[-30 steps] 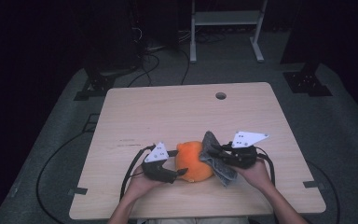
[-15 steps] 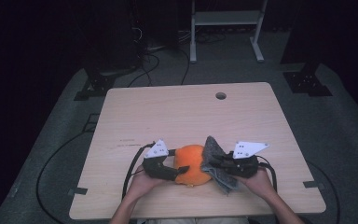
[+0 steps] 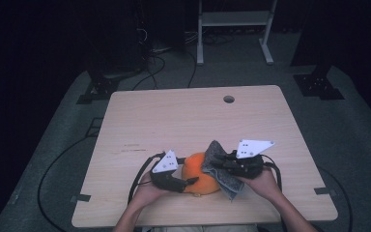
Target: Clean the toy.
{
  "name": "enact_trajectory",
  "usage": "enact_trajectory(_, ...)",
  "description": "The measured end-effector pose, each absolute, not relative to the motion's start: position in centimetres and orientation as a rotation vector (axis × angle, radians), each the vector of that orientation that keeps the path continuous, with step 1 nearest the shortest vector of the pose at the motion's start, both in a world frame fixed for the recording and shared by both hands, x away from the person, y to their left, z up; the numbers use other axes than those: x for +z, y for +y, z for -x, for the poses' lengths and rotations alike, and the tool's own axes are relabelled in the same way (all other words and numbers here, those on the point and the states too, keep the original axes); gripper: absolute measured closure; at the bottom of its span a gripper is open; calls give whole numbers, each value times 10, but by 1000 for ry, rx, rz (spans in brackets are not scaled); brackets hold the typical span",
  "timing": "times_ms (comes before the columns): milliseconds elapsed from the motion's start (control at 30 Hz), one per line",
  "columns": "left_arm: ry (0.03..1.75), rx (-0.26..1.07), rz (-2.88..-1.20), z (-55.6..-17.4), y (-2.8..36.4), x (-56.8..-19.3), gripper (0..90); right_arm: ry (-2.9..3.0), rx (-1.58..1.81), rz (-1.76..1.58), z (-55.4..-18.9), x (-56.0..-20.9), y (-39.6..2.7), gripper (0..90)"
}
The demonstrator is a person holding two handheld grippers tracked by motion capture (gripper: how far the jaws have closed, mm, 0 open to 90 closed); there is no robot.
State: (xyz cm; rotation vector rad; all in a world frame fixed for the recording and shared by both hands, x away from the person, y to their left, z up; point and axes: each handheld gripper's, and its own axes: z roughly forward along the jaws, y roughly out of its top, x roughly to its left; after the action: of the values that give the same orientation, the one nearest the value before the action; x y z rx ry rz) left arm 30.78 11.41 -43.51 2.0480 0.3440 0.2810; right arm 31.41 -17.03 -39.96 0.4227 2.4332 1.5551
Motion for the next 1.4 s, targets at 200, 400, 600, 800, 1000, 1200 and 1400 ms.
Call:
enact_trajectory(200,363,259,-2041,-310,119,-437,297,2436,1580,-505,-323,-415,-178,786)
enact_trajectory(400,352,268,-2038,-308,118,-437,288,2431,1552,-635,-325,-431,-206,785)
enact_trajectory(600,320,279,-2035,-306,114,-435,295,2443,1527,-660,-322,-428,-217,784)
enact_trajectory(800,265,294,-2039,-302,111,-435,302,2463,1584,-520,-318,-404,-193,783)
enact_trajectory(1000,238,309,-2062,-300,111,-433,301,2490,1537,-420,-326,-388,-153,782)
enact_trajectory(1200,264,280,-2044,-304,114,-436,305,2507,1535,-498,-338,-398,-161,787)
enact_trajectory(1400,294,294,-2040,-303,113,-435,268,2495,1501,-607,-339,-411,-189,787)
